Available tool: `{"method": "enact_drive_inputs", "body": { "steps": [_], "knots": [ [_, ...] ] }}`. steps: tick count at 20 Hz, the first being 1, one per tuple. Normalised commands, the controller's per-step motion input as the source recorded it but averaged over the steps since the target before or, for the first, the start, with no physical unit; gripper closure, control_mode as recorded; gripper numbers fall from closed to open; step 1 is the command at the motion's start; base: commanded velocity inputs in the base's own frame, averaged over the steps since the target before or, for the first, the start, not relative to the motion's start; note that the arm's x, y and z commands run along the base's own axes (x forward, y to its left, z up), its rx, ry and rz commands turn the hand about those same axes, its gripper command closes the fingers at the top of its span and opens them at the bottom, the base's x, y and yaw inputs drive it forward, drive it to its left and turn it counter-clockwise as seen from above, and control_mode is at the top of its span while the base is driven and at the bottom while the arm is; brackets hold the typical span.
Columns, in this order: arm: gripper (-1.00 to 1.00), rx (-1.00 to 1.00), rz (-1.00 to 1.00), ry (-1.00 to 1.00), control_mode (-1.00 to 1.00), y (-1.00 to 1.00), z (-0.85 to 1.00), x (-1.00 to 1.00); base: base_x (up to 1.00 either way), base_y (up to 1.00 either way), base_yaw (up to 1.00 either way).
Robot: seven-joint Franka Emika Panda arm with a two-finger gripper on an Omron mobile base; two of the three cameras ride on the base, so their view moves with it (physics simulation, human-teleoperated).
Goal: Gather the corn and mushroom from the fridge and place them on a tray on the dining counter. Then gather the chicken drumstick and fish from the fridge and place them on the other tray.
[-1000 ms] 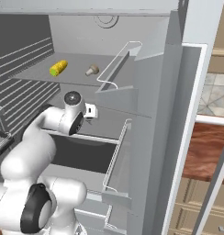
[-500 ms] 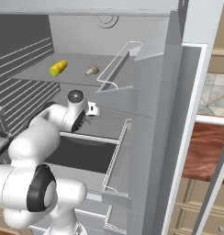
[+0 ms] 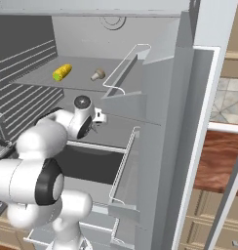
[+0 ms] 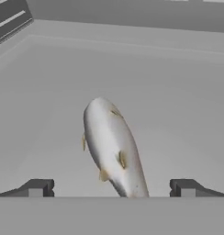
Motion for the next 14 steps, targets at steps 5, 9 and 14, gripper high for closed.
{"method": "enact_drive_inputs", "body": {
  "steps": [5, 9, 14],
  "knots": [
    [-1.00, 0.00, 0.01, 0.00, -1.00, 0.02, -0.10, 0.32, 0.00, 0.00, 0.00],
    [-1.00, 0.00, 0.02, 0.02, -1.00, 0.05, -0.10, 0.26, 0.00, 0.00, 0.00],
    [-1.00, 0.00, 0.09, 0.00, -1.00, 0.07, -0.18, 0.09, 0.00, 0.00, 0.00]
  ]
}}
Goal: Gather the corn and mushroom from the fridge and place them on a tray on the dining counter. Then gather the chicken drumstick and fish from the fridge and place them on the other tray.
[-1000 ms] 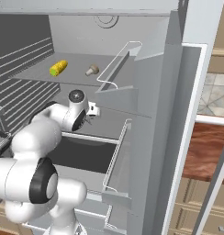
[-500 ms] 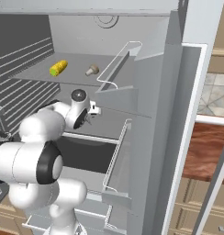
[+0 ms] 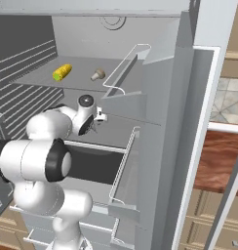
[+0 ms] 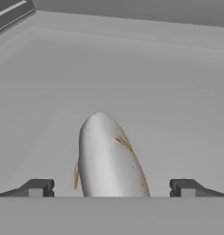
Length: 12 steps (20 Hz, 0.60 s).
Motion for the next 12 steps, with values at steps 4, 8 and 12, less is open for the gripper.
{"method": "enact_drive_inputs", "body": {
  "steps": [4, 8, 12],
  "knots": [
    [-1.00, 0.00, 0.08, 0.00, -1.00, 0.00, -0.15, 0.12, 0.00, 0.00, 0.00],
    [-1.00, -0.01, 0.05, 0.00, -1.00, 0.00, -0.24, 0.10, 0.00, 0.00, 0.00],
    [-1.00, -0.05, 0.00, 0.00, -1.00, 0.09, -0.37, 0.02, 0.00, 0.00, 0.00]
  ]
}}
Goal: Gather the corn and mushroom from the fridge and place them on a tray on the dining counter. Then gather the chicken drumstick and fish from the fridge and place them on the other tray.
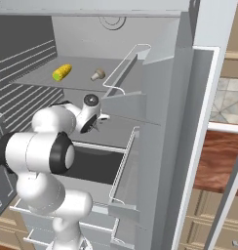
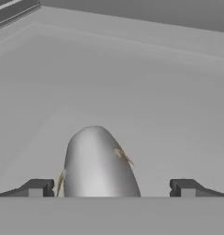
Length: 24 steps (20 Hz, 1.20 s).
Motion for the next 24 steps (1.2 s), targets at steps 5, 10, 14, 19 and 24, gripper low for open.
{"method": "enact_drive_inputs", "body": {
  "steps": [5, 10, 14, 19, 24],
  "knots": [
    [-1.00, -0.08, 0.00, 0.00, -1.00, 0.11, -0.61, -0.02, 0.00, 0.00, 0.00],
    [-1.00, -0.04, 0.00, 0.00, -1.00, 0.05, -0.68, -0.14, 0.00, 0.00, 0.00],
    [-1.00, 0.00, 0.00, 0.00, -1.00, 0.20, -0.70, -0.32, 0.00, 0.00, 0.00],
    [1.00, 0.00, 0.00, 0.00, -1.00, 0.10, -0.51, -0.09, 0.00, 0.00, 0.00],
    [1.00, 0.00, 0.00, 0.00, -1.00, 0.04, -0.14, 0.00, 0.00, 0.00, 0.00]
  ]
}}
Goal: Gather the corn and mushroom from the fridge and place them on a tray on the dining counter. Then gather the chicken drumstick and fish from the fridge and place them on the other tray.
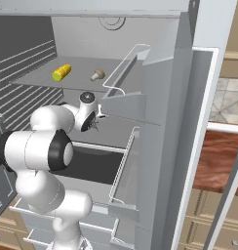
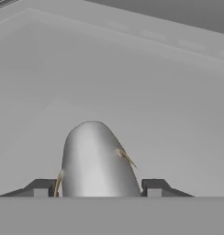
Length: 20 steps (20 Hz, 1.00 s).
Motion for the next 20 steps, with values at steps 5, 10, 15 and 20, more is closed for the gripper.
{"method": "enact_drive_inputs", "body": {
  "steps": [5, 10, 15, 20],
  "knots": [
    [1.00, 0.00, 0.00, 0.00, -1.00, 0.00, 0.00, 0.00, 0.00, 0.00, 0.00],
    [1.00, 0.00, 0.00, 0.00, -1.00, 0.00, 0.00, 0.00, 0.00, 0.00, 0.00],
    [1.00, 0.00, 0.00, -0.02, -1.00, 0.00, -0.06, -0.03, 0.00, 0.00, 0.00],
    [1.00, -0.04, -0.01, -0.25, -1.00, 0.01, -0.14, -0.39, 0.00, 0.00, 0.00]
  ]
}}
